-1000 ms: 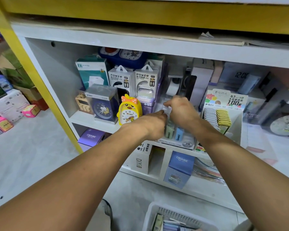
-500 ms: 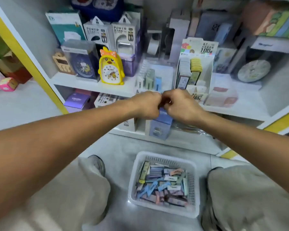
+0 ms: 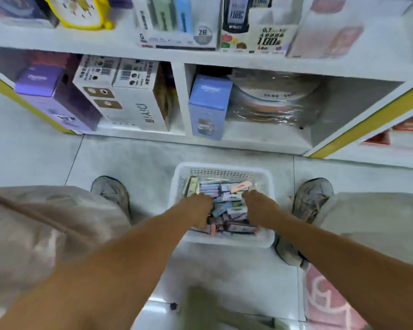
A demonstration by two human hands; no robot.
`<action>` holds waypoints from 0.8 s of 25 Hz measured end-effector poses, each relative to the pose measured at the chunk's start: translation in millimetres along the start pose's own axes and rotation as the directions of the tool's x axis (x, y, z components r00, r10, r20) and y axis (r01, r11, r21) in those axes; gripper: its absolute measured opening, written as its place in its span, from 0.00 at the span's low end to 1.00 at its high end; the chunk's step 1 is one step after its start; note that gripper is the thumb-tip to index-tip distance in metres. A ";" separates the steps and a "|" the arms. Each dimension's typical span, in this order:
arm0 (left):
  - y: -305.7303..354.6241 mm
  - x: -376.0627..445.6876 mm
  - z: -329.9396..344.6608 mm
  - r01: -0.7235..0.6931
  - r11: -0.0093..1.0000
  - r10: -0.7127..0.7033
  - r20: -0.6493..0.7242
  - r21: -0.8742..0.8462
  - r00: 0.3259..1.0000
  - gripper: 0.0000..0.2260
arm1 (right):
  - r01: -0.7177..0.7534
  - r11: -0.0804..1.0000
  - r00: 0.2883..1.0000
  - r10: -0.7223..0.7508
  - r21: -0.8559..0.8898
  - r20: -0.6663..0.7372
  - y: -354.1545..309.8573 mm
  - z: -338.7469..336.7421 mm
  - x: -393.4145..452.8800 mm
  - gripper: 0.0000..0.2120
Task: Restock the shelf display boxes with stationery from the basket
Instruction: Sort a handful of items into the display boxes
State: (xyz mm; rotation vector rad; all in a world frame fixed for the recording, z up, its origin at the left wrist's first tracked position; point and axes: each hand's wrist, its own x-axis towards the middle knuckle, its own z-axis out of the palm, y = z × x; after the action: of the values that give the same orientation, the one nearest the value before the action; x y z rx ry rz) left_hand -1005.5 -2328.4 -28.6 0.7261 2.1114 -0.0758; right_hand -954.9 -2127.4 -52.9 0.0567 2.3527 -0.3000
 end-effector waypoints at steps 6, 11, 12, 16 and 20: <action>-10.8 35.1 51.9 -0.015 1.000 0.015 -0.150 0.002 0.989 0.47 | 0.001 0.999 0.995 -0.004 -0.032 -0.100 3.6 32.3 16.1 0.32; -25.4 45.0 38.4 -0.083 0.996 0.074 -0.222 -0.031 0.972 0.39 | 0.021 0.998 0.976 -0.006 0.066 -0.218 -5.5 39.3 22.7 0.32; -27.1 45.6 34.2 -0.081 0.993 0.056 -0.270 -0.083 0.961 0.34 | 0.016 0.996 0.971 0.005 0.089 -0.241 -6.5 39.2 22.9 0.31; -20.1 47.5 25.4 0.245 0.967 -0.253 -0.420 -0.075 0.872 0.24 | -0.005 0.984 0.955 0.057 0.176 -0.292 -10.6 40.1 21.7 0.26; -1.1 59.0 27.1 0.383 0.892 -0.442 -0.293 -0.238 0.848 0.31 | -0.001 0.978 0.945 0.069 0.210 -0.320 -10.9 43.6 22.9 0.26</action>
State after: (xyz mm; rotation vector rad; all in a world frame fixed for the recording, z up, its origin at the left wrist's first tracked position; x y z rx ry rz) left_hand -1012.6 -2309.9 -90.5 0.1712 2.5439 -0.0017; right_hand -942.9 -2149.2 -96.7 0.2675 2.6348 -0.5545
